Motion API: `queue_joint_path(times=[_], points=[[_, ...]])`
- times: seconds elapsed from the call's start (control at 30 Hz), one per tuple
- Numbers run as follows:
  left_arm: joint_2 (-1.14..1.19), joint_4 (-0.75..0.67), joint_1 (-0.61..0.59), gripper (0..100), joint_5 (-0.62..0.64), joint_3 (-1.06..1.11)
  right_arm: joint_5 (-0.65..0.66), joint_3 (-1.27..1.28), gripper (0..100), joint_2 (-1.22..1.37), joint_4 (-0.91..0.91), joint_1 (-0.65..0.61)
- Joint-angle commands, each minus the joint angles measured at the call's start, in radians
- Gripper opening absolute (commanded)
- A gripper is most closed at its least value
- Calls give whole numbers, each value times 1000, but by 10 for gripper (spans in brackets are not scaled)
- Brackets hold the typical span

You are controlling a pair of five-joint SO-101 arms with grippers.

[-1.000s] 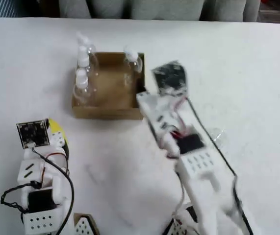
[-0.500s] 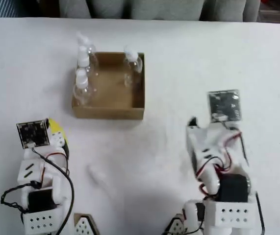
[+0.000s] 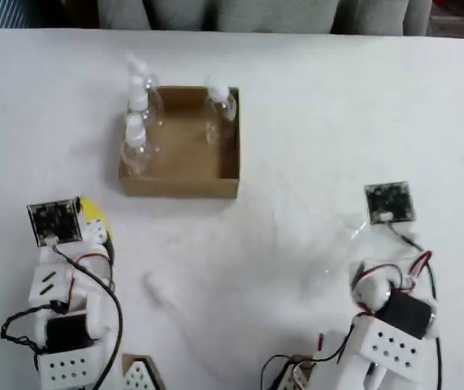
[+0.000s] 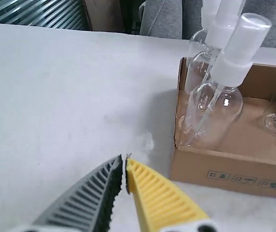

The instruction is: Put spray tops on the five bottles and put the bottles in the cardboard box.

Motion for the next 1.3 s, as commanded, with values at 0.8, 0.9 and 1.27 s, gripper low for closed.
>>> queue_joint_path(times=[0.8, 0.9, 1.27], points=[[-8, 83, 156, 20, -169, -2, 81, -34, 62, 19, -199, 127], [-8, 83, 154, 20, -169, -2, 81, -106, 14, 140, -232, 137], [-8, 83, 150, 20, -176, -2, 341, -552, 16, 915, -21, 96]])
